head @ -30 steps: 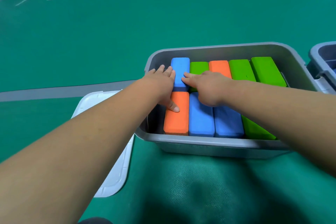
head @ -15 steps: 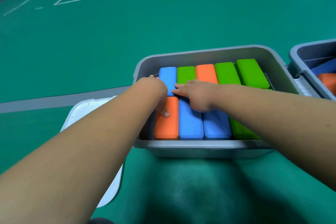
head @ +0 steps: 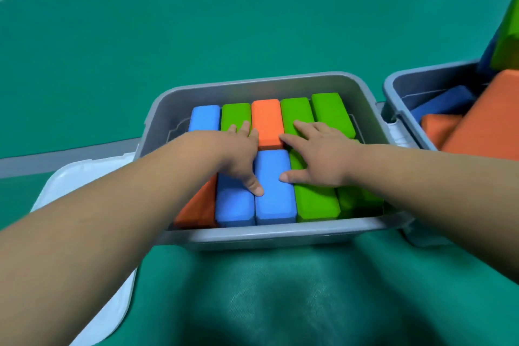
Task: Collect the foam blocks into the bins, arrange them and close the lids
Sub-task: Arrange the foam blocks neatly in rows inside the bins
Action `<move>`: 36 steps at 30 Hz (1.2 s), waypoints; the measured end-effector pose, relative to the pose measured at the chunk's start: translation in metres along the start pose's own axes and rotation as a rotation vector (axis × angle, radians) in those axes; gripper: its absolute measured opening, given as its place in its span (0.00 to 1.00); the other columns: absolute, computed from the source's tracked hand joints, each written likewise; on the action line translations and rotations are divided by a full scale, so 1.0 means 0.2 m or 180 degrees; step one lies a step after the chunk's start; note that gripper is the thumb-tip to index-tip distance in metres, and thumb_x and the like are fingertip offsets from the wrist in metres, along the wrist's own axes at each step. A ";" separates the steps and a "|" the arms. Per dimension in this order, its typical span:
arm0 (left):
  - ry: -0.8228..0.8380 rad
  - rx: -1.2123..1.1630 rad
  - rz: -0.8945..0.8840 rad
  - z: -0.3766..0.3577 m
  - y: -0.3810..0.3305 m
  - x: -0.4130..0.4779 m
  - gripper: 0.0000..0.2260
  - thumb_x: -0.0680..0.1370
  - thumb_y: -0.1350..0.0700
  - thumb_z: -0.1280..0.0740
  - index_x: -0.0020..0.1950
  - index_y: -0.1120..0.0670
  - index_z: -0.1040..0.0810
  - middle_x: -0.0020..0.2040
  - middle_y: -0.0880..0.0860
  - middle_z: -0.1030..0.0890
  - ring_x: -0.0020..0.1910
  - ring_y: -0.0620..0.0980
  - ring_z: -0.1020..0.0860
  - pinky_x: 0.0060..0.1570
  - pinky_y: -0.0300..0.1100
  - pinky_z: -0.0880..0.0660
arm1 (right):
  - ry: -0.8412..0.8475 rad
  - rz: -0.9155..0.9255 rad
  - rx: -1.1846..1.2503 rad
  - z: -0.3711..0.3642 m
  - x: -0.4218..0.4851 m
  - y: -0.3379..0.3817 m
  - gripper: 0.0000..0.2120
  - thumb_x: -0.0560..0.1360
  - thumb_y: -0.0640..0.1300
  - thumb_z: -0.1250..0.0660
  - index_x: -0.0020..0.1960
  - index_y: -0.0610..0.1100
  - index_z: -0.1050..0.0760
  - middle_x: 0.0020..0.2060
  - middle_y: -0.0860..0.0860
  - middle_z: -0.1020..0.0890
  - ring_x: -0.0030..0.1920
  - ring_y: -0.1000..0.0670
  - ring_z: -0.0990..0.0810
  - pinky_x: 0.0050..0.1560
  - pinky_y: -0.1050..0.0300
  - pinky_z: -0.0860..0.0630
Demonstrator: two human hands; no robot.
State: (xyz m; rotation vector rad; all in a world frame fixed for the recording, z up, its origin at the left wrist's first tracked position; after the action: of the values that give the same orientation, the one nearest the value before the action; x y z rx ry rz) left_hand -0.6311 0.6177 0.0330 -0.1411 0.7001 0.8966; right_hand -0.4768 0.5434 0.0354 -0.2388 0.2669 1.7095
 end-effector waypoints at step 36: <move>-0.0735 -0.2162 -0.0438 0.56 -0.83 -0.75 0.15 0.82 0.55 0.37 0.66 0.50 0.19 0.62 0.53 0.16 0.62 0.56 0.21 0.59 0.48 0.24 | -0.0655 -0.1933 0.2905 0.42 -1.11 -0.53 0.12 0.78 0.44 0.32 0.60 0.48 0.18 0.57 0.51 0.19 0.57 0.50 0.22 0.52 0.68 0.36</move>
State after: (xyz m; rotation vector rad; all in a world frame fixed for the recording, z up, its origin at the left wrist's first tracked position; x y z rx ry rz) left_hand -0.5128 0.4568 0.1838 -0.6703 0.1467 0.9704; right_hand -0.3382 0.3772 0.1794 0.4875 0.7061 0.8756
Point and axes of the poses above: each hand's wrist, its own x-axis towards the middle knuckle, its own z-axis out of the back of the hand, y = z × x, the point moved 6 cm from there along x, towards the middle knuckle
